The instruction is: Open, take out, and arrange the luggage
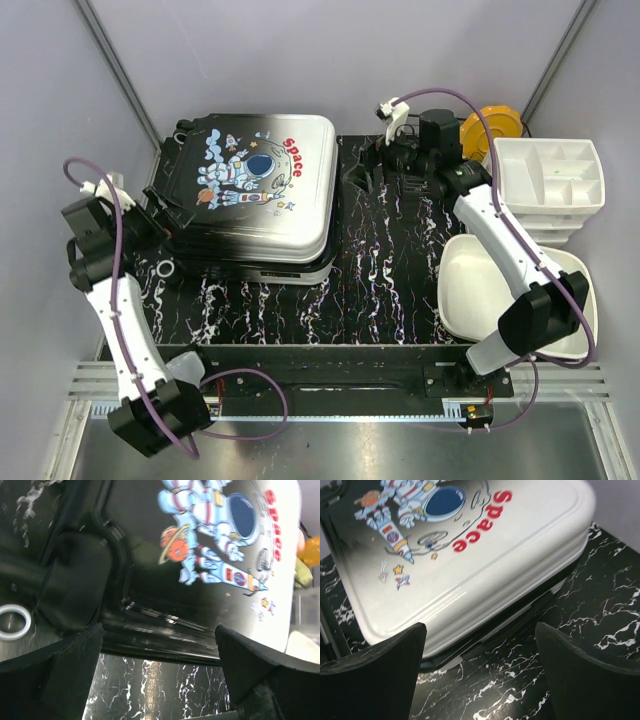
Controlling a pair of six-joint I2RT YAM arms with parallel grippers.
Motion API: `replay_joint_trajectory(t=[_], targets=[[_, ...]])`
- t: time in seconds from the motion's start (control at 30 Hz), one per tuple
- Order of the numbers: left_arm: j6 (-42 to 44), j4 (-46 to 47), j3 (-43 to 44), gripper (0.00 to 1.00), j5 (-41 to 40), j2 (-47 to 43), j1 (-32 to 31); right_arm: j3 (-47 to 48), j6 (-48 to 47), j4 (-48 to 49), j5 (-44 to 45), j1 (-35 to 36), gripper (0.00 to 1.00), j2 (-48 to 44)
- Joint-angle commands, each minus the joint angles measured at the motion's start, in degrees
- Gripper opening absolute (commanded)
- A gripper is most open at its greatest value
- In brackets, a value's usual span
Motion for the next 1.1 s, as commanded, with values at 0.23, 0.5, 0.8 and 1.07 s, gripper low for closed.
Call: replay_joint_trajectory(t=[0.23, 0.5, 0.8, 1.07], targets=[[-21.0, 28.2, -16.1, 0.99, -13.1, -6.3, 3.7, -11.1, -17.0, -4.0, -8.1, 5.7, 1.0, -8.1], [-27.1, 40.7, -21.9, 0.99, -3.5, 0.2, 11.6, -17.7, -27.1, -5.9, -3.8, 15.4, 1.0, -11.2], [-38.1, 61.4, -28.3, 0.99, 3.9, 9.8, 12.0, -18.6, -30.7, -5.8, -2.3, 19.6, 1.0, -9.1], [-59.4, 85.2, -30.8, 0.95, 9.3, 6.7, 11.7, -21.6, -34.3, -4.6, 3.3, 26.5, 1.0, -10.0]])
